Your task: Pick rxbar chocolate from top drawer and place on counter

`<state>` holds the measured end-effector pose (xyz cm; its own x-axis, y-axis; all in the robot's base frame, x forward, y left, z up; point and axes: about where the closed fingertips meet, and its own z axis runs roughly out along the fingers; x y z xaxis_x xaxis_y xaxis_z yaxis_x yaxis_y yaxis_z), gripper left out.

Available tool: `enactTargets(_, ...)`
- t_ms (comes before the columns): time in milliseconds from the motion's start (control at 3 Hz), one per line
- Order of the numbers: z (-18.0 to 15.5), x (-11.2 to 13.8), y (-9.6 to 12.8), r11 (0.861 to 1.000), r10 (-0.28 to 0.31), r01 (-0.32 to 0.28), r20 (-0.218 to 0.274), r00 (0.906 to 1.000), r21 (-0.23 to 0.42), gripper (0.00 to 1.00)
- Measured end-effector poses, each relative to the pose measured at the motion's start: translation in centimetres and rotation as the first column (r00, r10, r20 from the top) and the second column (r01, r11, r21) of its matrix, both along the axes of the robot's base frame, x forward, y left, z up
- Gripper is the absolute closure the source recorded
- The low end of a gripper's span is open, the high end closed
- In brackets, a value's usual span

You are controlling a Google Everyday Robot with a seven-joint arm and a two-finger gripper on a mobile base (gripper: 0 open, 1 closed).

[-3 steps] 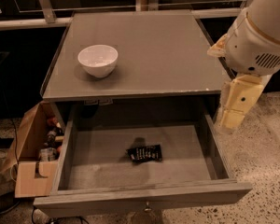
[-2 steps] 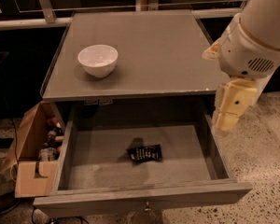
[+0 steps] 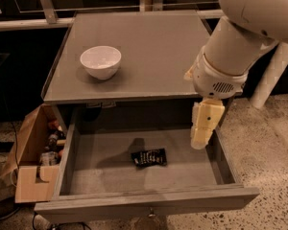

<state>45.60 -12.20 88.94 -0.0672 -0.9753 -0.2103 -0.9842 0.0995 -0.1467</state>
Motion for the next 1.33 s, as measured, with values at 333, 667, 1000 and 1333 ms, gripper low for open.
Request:
enactTargets(333, -0.9, -0.2, 0.4, 1.000, -0.009, 0.009, -0.016, 0.9998, 0.013, 0.00)
enactTargets(667, -6.3, 1.0, 2.5, 0.999, -0.002, 0.003, -0.023, 0.9997, 0.043, 0.00)
enactTargets(1000, -6.3, 1.0, 2.5, 0.999, -0.001, 0.002, -0.023, 0.9997, 0.043, 0.00)
enactTargets(1333, -8.3, 1.0, 3.8, 0.998, 0.011, -0.010, -0.028, 0.9995, 0.058, 0.00)
